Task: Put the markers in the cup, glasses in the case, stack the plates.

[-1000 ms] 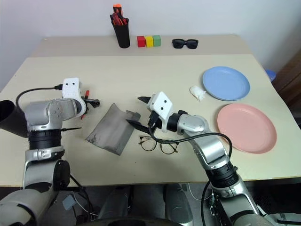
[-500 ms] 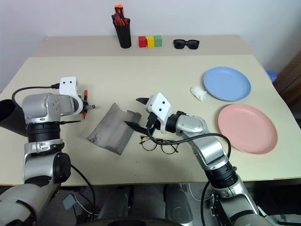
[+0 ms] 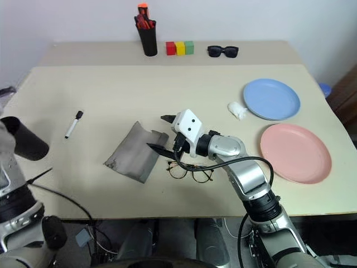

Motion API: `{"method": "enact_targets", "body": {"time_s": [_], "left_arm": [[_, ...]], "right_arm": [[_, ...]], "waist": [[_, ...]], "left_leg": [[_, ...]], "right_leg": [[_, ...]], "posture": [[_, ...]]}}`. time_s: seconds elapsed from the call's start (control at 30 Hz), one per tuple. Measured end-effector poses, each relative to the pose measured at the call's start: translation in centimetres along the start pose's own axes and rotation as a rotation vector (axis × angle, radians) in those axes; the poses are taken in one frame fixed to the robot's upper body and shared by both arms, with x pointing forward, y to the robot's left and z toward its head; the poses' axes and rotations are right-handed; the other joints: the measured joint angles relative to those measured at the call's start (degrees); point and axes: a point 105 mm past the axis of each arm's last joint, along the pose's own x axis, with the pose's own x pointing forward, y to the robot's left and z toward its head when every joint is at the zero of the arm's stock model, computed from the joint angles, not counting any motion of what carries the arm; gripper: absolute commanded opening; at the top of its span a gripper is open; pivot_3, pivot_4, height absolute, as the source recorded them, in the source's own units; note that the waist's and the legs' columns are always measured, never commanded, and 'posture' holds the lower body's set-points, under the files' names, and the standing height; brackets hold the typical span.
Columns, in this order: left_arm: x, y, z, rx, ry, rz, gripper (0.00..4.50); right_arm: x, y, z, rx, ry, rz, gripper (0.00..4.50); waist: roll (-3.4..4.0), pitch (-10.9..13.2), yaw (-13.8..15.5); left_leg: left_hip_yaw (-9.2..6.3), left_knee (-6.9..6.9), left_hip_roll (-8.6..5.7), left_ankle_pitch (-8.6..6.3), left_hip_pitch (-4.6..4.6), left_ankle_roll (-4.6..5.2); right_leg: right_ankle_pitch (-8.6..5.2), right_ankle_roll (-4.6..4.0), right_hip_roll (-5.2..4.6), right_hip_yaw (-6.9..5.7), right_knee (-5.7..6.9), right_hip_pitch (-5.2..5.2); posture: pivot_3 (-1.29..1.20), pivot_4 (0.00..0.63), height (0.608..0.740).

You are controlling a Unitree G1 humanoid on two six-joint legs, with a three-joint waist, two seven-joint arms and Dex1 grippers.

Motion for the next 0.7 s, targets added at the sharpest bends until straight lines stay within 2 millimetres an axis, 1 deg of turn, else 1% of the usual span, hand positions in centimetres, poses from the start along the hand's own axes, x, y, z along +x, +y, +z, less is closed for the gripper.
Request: {"method": "enact_targets", "body": {"time_s": [0.07,0.13,0.2,0.33,0.4,0.5,0.57,0.6,0.63,0.67,0.7], "left_arm": [[-0.4,0.7,-1.5,0.032,0.044,0.009,0.03],[-0.7,1.1,-2.4,0.038,0.068,0.008,0.03],[-0.9,0.9,-3.1,0.027,0.081,-0.010,0.03],[-1.7,0.0,-5.5,0.017,0.142,-0.038,0.03],[-2.0,0.0,-6.0,0.011,0.150,-0.023,0.03],[-2.3,0.4,-6.7,0.023,0.159,-0.001,1.42],[-2.4,0.5,-7.1,0.033,0.170,0.008,2.44],[-2.4,0.5,-7.0,0.035,0.164,0.013,2.93],[-2.4,0.6,-7.0,0.035,0.160,0.018,3.50],[-2.4,0.6,-6.9,0.035,0.158,0.019,3.95],[-2.4,0.5,-6.9,0.030,0.154,0.018,3.95]], "right_arm": [[0.2,0.1,0.1,0.001,-0.005,0.011,4.50],[0.4,0.1,0.1,0.003,-0.006,0.022,4.50],[0.5,0.1,0.2,0.000,-0.010,0.028,4.50],[0.5,0.1,0.2,0.001,-0.012,0.033,4.50],[0.5,0.1,0.1,0.003,-0.011,0.033,4.50],[0.5,0.1,0.1,0.003,-0.011,0.032,4.50],[0.5,0.1,0.1,0.003,-0.011,0.032,4.50],[0.5,0.1,0.1,0.003,-0.011,0.032,4.50],[0.5,0.1,0.1,0.003,-0.011,0.032,4.50],[0.5,0.1,0.1,0.003,-0.011,0.032,4.50],[0.5,0.1,0.1,0.003,-0.011,0.032,4.50]], "waist": [[-0.17,-0.02,0.30],[-0.27,-0.08,0.39],[-0.27,-0.08,0.40],[-0.27,-0.08,0.25],[-0.27,-0.08,0.12],[-0.27,-0.08,0.12],[-0.27,-0.08,0.19],[-0.27,-0.08,0.21],[-0.27,-0.08,0.22],[-0.27,-0.08,0.22],[-0.27,-0.08,0.22]], "left_leg": [[0.00,0.08,-0.01,0.00,0.00,0.00],[-0.02,0.09,0.00,0.00,0.08,0.00],[-0.03,0.05,0.00,0.00,0.12,0.00],[-0.06,-0.02,0.02,0.00,0.14,0.00],[-0.07,-0.03,0.02,0.00,0.16,0.00],[-0.07,-0.03,0.02,0.00,0.18,0.00],[-0.07,-0.03,0.02,0.00,0.17,0.00],[-0.07,-0.03,0.02,0.00,0.17,0.00],[-0.07,-0.03,0.02,0.00,0.17,0.00],[-0.07,-0.03,0.02,0.00,0.17,0.00],[-0.07,-0.03,0.02,0.00,0.17,0.00]], "right_leg": [[0.01,-0.09,0.00,-0.01,-0.05,0.07],[0.01,-0.12,0.00,-0.02,-0.04,0.15],[0.02,-0.10,0.01,-0.03,-0.04,0.16],[0.05,-0.02,0.03,-0.04,0.01,0.12],[0.06,-0.02,0.04,-0.04,0.02,0.12],[0.06,-0.02,0.04,-0.04,0.03,0.13],[0.06,-0.02,0.04,-0.05,0.02,0.14],[0.06,-0.02,0.03,-0.04,0.02,0.14],[0.06,-0.02,0.03,-0.04,0.02,0.15],[0.06,-0.02,0.03,-0.05,0.02,0.15],[0.06,-0.02,0.03,-0.05,0.02,0.15]], "posture": [[0.00,0.150,0.740],[0.00,0.150,0.740],[0.00,0.150,0.740],[0.00,0.150,0.740],[0.00,0.150,0.740],[0.00,0.150,0.740],[0.00,0.150,0.740],[0.00,0.150,0.740],[0.00,0.150,0.740],[0.00,0.150,0.740],[0.00,0.150,0.740]]}}
